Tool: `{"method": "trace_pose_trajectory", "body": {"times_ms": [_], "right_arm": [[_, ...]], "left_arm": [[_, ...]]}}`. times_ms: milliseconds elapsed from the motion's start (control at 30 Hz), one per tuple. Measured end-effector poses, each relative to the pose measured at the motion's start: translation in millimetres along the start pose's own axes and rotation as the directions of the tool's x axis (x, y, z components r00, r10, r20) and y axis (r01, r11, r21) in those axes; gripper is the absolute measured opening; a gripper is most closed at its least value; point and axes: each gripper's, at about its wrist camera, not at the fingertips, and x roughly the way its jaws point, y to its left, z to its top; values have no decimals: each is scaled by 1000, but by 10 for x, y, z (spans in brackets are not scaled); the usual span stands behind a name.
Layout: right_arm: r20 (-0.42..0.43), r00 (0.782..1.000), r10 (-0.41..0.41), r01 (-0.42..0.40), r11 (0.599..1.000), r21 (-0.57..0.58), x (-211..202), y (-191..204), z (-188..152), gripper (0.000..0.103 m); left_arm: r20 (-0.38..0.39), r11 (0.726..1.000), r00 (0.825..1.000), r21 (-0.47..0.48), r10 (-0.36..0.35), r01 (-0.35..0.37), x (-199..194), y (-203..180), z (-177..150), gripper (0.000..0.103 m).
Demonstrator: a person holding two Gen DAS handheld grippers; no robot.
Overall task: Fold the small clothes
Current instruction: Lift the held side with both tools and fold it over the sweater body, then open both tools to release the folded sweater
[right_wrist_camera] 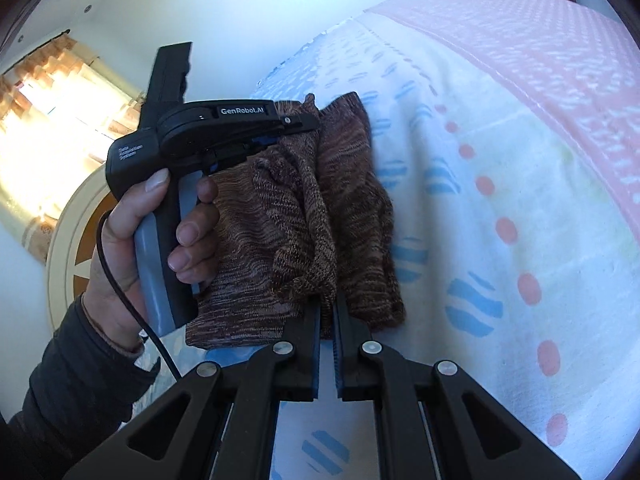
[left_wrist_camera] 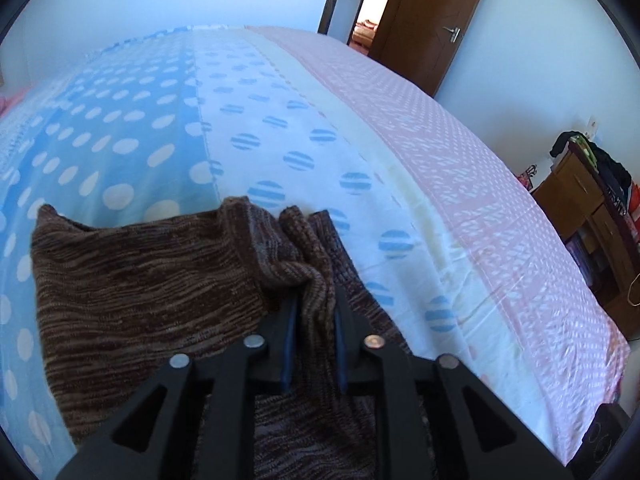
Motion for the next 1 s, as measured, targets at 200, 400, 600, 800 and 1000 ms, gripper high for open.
{"method": "trace_pose_trajectory", "body": {"times_ms": [200, 400, 600, 800, 1000], "right_arm": [[4, 1000, -3, 2, 1000, 31, -116, -95, -30, 5], [168, 976, -136, 145, 989, -38, -455, 13, -10, 11], [208, 969, -134, 179, 960, -217, -171, 482, 386, 54], [53, 934, -354, 358, 919, -165, 483, 192, 821, 14], [135, 886, -444, 462, 872, -161, 256, 53, 863, 12]], "left_arm": [[111, 998, 993, 53, 33, -39, -497, 61, -202, 58], [137, 974, 971, 91, 195, -208, -720, 364, -667, 60], [95, 973, 969, 25, 228, -231, -607, 671, -1020, 71], [112, 982, 976, -51, 189, -184, -605, 840, -1132, 82], [131, 985, 980, -104, 147, -134, -626, 962, -1186, 96]]}}
